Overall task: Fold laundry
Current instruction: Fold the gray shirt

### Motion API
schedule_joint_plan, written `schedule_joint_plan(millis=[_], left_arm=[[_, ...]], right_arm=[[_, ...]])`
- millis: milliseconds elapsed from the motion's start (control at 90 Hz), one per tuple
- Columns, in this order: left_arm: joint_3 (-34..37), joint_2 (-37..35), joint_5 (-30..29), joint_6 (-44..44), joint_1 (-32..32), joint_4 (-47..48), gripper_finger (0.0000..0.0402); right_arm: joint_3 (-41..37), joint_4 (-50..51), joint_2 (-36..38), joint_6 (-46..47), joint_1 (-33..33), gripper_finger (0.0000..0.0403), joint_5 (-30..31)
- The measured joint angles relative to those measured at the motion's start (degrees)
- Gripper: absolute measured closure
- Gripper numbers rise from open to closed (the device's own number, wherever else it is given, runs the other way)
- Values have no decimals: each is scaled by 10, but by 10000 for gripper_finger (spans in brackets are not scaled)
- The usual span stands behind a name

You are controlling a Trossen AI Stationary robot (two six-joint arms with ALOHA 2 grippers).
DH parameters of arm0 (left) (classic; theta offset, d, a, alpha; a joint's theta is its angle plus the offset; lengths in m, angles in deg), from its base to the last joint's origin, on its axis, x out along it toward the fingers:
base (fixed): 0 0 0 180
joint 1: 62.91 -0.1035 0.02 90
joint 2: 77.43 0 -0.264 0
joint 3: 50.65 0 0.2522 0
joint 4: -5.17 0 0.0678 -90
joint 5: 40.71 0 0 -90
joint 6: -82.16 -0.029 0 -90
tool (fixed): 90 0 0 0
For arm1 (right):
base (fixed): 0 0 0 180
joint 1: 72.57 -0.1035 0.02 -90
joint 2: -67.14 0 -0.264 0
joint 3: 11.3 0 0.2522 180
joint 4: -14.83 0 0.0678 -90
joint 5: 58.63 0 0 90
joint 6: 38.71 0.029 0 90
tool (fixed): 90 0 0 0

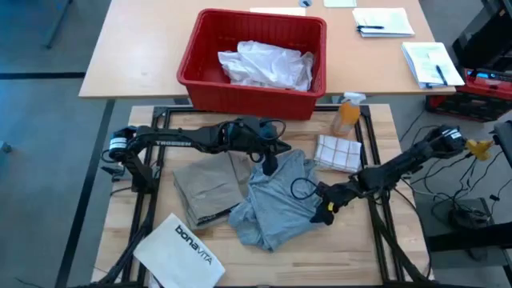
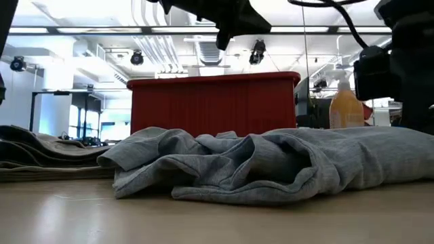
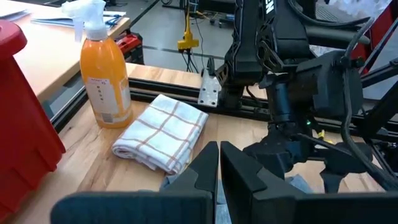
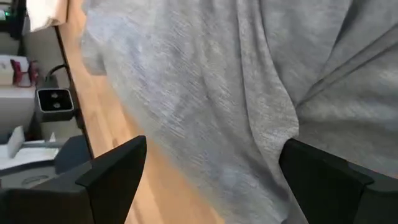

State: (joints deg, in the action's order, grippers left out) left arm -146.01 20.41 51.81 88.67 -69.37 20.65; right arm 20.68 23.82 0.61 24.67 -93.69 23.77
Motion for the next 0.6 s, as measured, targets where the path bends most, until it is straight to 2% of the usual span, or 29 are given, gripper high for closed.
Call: schedule_joint_plan(millis=[178, 456, 600], left_arm=[[0, 0, 0, 0, 0, 0, 402], [0, 0, 0, 0, 0, 0, 402], [0, 0, 0, 0, 0, 0, 402]], right_arm=[[-2, 2, -20, -11, 7, 60, 18], [-2, -46, -22, -15, 4, 60, 5], [-2, -44, -23, -7, 1, 60, 26]])
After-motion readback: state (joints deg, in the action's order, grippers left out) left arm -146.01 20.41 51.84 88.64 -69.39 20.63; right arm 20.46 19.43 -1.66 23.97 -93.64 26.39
